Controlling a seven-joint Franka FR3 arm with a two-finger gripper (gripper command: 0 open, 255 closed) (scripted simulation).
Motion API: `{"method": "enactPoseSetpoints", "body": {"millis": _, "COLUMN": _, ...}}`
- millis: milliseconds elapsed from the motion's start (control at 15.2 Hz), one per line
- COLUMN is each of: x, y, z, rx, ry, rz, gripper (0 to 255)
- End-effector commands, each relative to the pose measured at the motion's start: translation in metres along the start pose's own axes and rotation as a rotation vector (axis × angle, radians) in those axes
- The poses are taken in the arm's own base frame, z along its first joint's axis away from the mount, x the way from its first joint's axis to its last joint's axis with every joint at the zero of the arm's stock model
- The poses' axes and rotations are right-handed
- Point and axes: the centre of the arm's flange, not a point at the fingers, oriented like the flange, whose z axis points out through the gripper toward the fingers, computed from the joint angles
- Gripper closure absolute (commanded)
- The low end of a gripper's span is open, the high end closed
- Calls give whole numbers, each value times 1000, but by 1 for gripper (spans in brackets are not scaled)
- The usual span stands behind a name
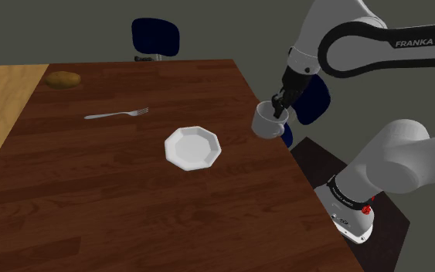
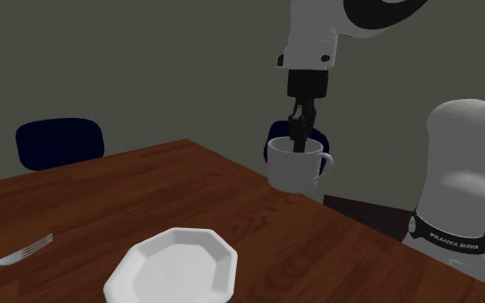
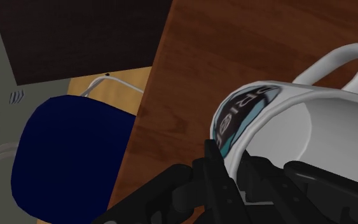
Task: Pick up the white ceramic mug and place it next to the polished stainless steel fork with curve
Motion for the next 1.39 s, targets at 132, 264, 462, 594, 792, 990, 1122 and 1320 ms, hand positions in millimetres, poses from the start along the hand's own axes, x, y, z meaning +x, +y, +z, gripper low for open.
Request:
{"method": "enactPoseSetpoints", "body": {"millis": 132, "x": 0, "y": -1, "z": -21, "rx": 0, "ry": 0, "rz": 0, "gripper": 255}}
{"method": "enactPoseSetpoints", "body": {"millis": 264, "x": 0, "y": -2, "z": -31, "rx": 0, "ry": 0, "rz": 0, "gripper": 255}}
{"method": "enactPoseSetpoints", "body": {"millis": 462, "x": 0, "y": -3, "z": -47, "rx": 0, "ry": 0, "rz": 0, "gripper": 255}}
{"method": "enactPoseSetpoints", "body": {"millis": 594, "x": 12, "y": -10, "z": -50, "rx": 0, "ry": 0, "rz": 0, "gripper": 255}}
{"method": "enactPoseSetpoints", "body": {"millis": 792, "x": 46, "y": -30, "z": -49, "rx": 0, "ry": 0, "rz": 0, "gripper": 255}}
{"method": "enactPoseSetpoints", "body": {"millis": 990, "x": 80, "y": -50, "z": -48, "rx": 0, "ry": 0, "rz": 0, "gripper": 255}}
{"method": "enactPoseSetpoints", "body": {"millis": 1122, "x": 103, "y": -63, "z": -48, "rx": 0, "ry": 0, "rz": 0, "gripper": 255}}
{"method": "enactPoseSetpoints", "body": {"millis": 1320, "x": 137, "y": -83, "z": -47, "rx": 0, "ry": 0, "rz": 0, "gripper": 255}}
